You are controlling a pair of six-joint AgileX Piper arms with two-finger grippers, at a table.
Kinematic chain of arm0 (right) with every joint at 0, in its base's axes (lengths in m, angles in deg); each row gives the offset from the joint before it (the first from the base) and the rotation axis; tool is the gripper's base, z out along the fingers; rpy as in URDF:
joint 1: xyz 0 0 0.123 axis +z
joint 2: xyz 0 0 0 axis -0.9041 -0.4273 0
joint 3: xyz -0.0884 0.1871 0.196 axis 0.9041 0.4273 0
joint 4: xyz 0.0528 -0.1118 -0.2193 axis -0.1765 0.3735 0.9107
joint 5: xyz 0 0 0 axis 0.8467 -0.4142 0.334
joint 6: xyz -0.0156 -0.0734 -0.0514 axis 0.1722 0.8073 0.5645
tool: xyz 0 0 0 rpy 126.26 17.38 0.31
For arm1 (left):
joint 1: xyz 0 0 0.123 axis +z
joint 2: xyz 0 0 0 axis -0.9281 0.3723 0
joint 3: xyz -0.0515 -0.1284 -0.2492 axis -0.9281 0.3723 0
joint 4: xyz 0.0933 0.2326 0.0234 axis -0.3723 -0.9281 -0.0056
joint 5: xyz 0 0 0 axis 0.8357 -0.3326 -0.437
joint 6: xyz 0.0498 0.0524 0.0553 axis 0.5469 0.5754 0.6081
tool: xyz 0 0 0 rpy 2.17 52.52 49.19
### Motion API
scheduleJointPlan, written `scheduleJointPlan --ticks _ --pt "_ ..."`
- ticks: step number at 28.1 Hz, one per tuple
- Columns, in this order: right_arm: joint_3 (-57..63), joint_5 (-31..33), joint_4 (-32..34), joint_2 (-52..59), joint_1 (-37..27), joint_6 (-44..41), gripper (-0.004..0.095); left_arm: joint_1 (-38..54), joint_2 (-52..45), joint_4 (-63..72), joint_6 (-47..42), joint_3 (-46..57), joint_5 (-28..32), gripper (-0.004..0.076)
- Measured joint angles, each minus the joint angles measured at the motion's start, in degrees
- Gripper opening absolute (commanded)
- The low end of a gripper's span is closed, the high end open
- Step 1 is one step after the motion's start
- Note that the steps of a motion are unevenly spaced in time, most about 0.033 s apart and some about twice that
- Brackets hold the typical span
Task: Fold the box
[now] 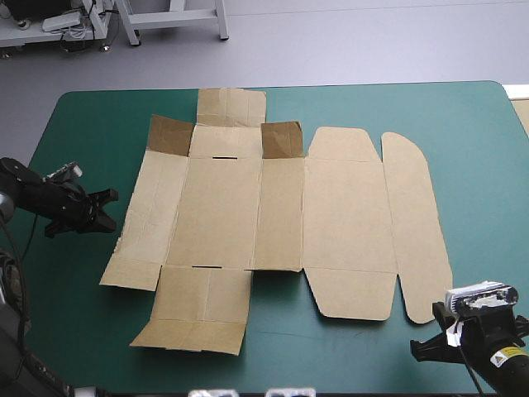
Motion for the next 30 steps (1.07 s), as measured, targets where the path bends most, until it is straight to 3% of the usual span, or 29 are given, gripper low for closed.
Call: scheduleJointPlan --ticks 3,6,8,21,30 --pt "0.0 0.0 0.0 0.0 0.0 0.0 -0.0013 0.0 1.5 3.5 3.9 0.0 -0.7 0.0253" --pt "0.0 0.0 0.0 0.0 0.0 0.0 -0.0013 0.0 1.8 8.1 6.7 0.0 -0.7 0.0381" --pt "0.0 0.0 0.0 0.0 0.0 0.0 -0.0013 0.0 1.8 8.9 7.3 -0.1 -0.7 0.0416" --pt "0.0 0.0 0.0 0.0 0.0 0.0 -0.0013 -0.8 3.6 9.3 7.3 0.0 -0.8 0.0416" --pt "0.0 0.0 0.0 0.0 0.0 0.0 -0.0013 -7.7 5.2 9.1 7.0 0.1 -0.6 0.0409"
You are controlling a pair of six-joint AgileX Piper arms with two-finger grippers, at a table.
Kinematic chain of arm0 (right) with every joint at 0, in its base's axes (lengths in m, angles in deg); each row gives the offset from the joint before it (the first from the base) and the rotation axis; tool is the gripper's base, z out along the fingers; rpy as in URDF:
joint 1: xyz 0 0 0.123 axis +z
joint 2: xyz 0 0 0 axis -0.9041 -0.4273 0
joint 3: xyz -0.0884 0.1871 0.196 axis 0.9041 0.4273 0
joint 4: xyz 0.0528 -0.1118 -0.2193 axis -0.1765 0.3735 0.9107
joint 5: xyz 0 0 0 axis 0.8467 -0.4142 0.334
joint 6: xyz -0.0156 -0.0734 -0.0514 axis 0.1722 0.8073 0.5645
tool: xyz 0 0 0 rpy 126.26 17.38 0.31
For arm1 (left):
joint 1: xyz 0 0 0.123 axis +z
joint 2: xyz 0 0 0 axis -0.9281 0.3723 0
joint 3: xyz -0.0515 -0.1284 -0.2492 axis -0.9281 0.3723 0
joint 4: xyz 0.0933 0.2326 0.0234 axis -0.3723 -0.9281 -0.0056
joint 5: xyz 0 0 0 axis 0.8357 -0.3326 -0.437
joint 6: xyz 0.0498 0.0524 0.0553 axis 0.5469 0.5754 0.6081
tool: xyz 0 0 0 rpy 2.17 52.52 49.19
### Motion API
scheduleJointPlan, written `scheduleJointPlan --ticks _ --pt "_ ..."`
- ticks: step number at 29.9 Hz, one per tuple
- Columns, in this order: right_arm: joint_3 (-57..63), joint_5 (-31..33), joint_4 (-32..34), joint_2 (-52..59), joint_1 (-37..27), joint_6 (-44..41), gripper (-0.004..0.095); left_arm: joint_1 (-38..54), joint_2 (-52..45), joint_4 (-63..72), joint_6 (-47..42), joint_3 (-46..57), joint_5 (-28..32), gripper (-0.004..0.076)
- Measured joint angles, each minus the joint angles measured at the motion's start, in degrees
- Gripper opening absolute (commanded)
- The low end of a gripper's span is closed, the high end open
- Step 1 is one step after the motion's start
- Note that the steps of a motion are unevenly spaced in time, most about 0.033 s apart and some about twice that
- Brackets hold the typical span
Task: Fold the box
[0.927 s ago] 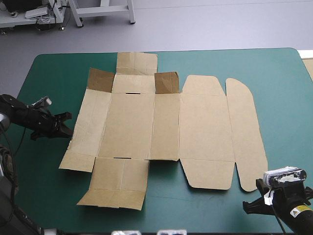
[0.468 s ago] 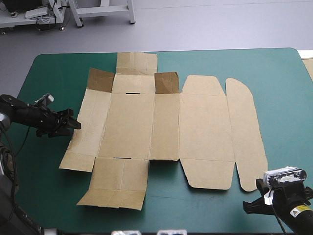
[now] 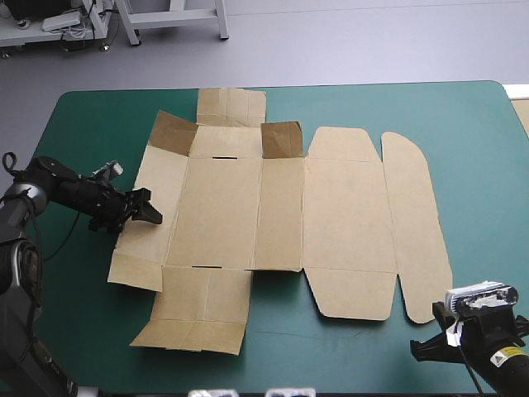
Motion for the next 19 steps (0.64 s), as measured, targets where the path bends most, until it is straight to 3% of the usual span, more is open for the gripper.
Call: scheduleJointPlan --ticks 9,19 --pt "0.0 0.0 0.0 0.0 0.0 0.0 -0.0013 -6.7 0.0 0.0 -0.4 0.0 0.0 0.0363" --pt "0.0 0.0 0.0 0.0 0.0 0.0 -0.0013 -8.5 0.0 0.0 -2.0 0.0 0.0 0.0157"
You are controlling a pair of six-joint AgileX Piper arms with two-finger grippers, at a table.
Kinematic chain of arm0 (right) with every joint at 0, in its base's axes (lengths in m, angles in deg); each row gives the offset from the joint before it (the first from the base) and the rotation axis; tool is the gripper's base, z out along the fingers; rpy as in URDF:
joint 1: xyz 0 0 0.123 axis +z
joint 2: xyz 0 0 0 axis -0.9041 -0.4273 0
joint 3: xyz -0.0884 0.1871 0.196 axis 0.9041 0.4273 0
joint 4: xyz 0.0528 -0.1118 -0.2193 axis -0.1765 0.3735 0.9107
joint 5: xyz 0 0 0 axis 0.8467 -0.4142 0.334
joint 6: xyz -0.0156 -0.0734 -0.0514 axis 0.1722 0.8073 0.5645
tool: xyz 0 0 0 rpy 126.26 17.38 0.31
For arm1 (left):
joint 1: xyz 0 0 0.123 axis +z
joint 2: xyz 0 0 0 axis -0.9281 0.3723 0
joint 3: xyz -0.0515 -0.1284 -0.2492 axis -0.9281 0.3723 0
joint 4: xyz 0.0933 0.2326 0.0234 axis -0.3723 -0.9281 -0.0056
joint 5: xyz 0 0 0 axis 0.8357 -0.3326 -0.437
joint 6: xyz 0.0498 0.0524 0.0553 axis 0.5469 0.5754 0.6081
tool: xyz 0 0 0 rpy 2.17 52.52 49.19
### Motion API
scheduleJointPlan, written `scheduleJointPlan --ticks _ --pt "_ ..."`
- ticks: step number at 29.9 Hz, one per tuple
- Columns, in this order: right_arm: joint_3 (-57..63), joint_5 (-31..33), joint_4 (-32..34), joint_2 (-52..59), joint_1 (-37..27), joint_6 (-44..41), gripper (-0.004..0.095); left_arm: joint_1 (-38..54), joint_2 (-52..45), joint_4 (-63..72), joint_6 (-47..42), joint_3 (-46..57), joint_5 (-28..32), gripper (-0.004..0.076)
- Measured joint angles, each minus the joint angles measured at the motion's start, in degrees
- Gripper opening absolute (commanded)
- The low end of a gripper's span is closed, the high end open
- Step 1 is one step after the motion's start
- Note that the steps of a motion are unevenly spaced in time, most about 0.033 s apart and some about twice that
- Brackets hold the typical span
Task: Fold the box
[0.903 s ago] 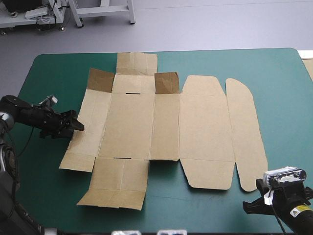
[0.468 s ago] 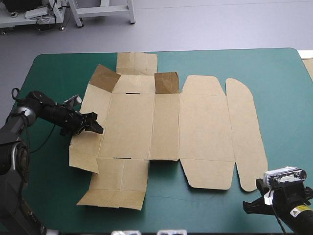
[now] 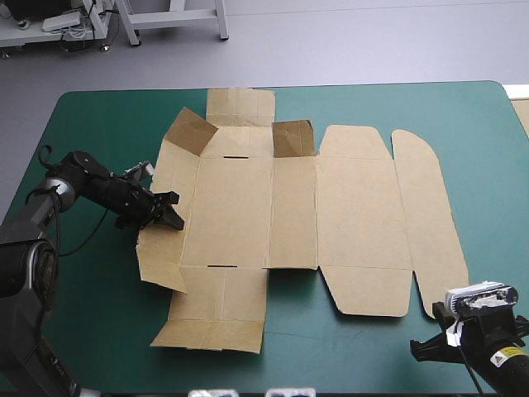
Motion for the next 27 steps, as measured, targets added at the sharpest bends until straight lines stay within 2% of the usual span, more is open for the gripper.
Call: scheduleJointPlan --ticks 4,11,15,27 --pt "0.0 0.0 0.0 0.0 0.0 0.0 -0.0013 0.0 0.0 0.0 -0.5 0.0 0.0 -0.0010" --pt "0.0 0.0 0.0 0.0 0.0 0.0 -0.0013 -0.3 0.0 -0.5 1.7 -0.8 -0.5 -0.0009" --pt "0.0 0.0 0.0 0.0 0.0 0.0 -0.0013 -1.8 -1.4 -5.8 5.4 -3.6 -0.4 -0.0009" --pt "0.0 0.0 0.0 0.0 0.0 0.0 -0.0013 -14.8 -11.6 -25.3 14.6 -18.6 -1.9 -0.0009"
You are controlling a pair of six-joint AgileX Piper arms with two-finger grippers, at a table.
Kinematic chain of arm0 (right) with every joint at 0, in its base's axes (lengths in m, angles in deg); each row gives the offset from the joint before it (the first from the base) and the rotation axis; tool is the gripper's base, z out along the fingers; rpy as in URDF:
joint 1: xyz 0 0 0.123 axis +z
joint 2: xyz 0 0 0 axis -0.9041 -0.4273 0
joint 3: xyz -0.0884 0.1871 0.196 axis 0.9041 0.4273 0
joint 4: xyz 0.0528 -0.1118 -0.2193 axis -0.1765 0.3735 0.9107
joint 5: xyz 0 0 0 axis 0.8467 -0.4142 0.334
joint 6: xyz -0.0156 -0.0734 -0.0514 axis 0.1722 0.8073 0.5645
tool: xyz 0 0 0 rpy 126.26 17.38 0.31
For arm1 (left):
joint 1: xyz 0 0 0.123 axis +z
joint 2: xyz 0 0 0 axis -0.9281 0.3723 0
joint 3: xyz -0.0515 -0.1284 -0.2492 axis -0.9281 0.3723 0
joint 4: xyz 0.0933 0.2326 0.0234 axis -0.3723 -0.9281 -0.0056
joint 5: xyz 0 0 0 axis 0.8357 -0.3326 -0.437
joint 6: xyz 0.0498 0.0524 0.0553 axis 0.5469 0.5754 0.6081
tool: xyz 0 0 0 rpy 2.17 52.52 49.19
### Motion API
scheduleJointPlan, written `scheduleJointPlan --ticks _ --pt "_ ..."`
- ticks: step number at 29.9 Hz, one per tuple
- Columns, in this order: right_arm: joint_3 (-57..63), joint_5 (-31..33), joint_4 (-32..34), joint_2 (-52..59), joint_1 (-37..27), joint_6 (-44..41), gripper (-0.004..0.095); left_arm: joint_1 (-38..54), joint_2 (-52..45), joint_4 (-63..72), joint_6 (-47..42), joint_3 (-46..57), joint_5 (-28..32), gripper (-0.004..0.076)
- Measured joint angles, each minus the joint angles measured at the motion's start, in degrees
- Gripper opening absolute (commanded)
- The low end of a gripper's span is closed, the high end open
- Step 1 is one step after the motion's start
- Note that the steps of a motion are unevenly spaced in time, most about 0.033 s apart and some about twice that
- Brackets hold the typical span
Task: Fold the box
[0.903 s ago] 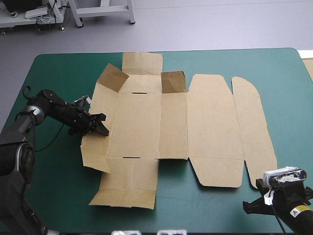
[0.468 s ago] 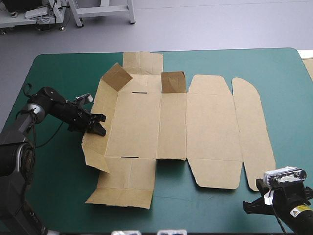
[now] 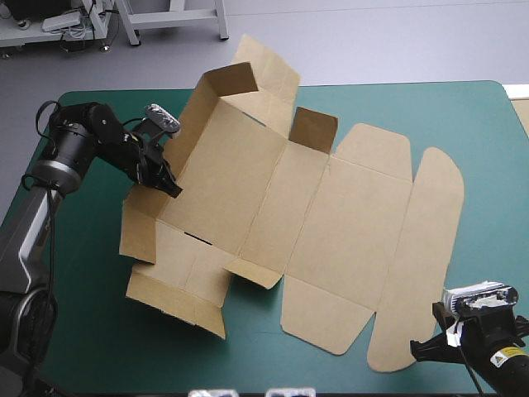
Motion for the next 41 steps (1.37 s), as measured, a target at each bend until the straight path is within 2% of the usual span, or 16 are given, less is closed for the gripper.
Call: scheduleJointPlan --ticks 5,11,17,25,30,37,41 --pt "0.0 0.0 0.0 0.0 0.0 0.0 -0.0013 -7.7 -0.8 -5.2 6.0 -2.6 1.9 -0.0009" --pt "0.0 0.0 0.0 0.0 0.0 0.0 -0.0013 -16.8 -0.9 -12.4 8.0 -2.8 11.1 -0.0009" --pt "0.0 0.0 0.0 0.0 0.0 0.0 -0.0013 -25.5 -0.8 -20.5 8.2 -2.8 19.3 -0.0009" --pt "0.0 0.0 0.0 0.0 0.0 0.0 -0.0013 -34.2 -0.4 -35.2 4.9 -2.8 25.4 -0.0009" --pt "0.0 0.0 0.0 0.0 0.0 0.0 -0.0013 -36.5 0.5 -43.4 4.6 -2.8 27.0 -0.0009" --pt "0.0 -0.2 0.0 0.0 0.0 -0.1 -0.0013 -38.0 0.8 -46.2 0.3 -1.9 27.7 -0.0009" --pt "-0.5 -3.3 -0.1 0.0 0.0 -4.1 -0.0013 -38.0 0.8 -52.4 -6.1 0.8 28.1 -0.0009"
